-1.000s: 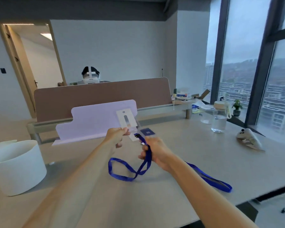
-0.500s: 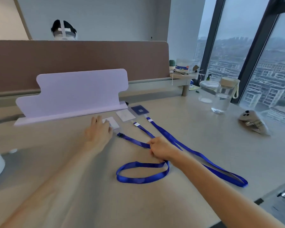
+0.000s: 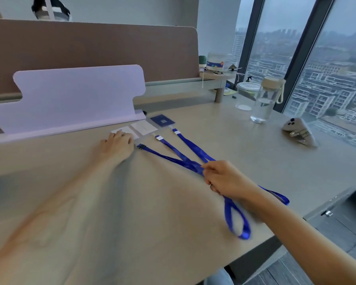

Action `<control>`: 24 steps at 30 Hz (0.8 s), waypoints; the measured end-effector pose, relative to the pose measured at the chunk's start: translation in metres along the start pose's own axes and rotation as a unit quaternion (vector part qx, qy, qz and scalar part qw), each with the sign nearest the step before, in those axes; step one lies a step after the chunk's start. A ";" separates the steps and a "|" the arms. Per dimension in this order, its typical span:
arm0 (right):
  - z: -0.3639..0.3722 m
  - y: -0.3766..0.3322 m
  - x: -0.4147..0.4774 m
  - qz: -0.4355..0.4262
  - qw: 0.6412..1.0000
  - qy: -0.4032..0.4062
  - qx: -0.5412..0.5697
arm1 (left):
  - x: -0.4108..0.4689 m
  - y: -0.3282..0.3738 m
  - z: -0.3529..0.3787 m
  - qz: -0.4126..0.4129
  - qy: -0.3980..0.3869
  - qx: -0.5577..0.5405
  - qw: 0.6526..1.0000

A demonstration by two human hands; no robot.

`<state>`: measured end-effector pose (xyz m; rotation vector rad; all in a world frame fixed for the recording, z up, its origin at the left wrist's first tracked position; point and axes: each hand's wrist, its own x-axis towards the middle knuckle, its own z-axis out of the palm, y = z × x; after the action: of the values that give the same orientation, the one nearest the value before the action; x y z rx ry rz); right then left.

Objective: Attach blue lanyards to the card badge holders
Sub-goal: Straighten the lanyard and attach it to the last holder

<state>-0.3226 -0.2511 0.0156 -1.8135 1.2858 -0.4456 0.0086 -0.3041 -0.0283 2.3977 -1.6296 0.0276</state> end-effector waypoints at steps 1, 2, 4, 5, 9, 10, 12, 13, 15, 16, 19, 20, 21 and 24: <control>-0.003 0.004 -0.005 -0.005 1.000 0.011 -0.003 | 0.001 0.001 0.000 -0.003 -0.009 0.005 1.000; -0.005 0.007 -0.009 -0.009 1.000 0.025 -0.007 | 0.001 0.003 0.000 -0.006 -0.019 0.009 1.000; -0.009 0.009 -0.013 -0.013 0.999 0.048 -0.011 | -0.001 0.007 -0.002 -0.012 -0.028 0.002 1.000; -0.009 0.010 -0.015 -0.014 0.998 0.052 -0.010 | -0.003 0.009 -0.002 -0.012 -0.022 -0.003 1.000; -0.008 0.008 -0.019 -0.016 0.998 0.065 0.003 | -0.026 0.029 0.001 0.022 0.073 -0.047 0.996; -0.008 0.008 -0.020 -0.020 0.998 0.065 0.002 | -0.034 0.036 0.003 0.040 0.087 -0.058 0.994; -0.007 0.008 -0.018 -0.028 0.997 0.066 0.002 | -0.051 0.050 0.008 0.078 0.090 -0.070 0.990; -0.007 0.008 -0.018 -0.031 0.997 0.068 0.002 | -0.058 0.057 0.009 0.087 0.081 -0.075 0.990; -0.007 0.009 -0.018 -0.039 0.996 0.074 -0.001 | -0.070 0.068 0.009 0.084 0.054 -0.082 0.992; -0.007 0.009 -0.019 -0.045 0.996 0.078 -0.005 | -0.074 0.072 0.008 0.078 0.042 -0.084 0.992; -0.011 0.013 -0.023 -0.065 0.993 0.096 -0.029 | -0.083 0.082 0.010 0.072 -0.019 -0.049 0.996; -0.013 0.014 -0.026 -0.073 0.991 0.105 -0.040 | -0.085 0.084 0.010 0.068 -0.042 -0.032 0.996; -0.016 0.017 -0.029 -0.082 0.989 0.114 -0.051 | -0.087 0.086 0.010 0.060 -0.060 -0.022 0.996; -0.026 0.027 -0.047 -0.099 0.982 0.141 -0.076 | -0.089 0.089 0.006 0.042 -0.085 -0.004 0.995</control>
<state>-0.3760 -0.2232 0.0175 -2.0735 1.3634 -0.7533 -0.1073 -0.2551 -0.0308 2.3799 -1.8007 -0.1730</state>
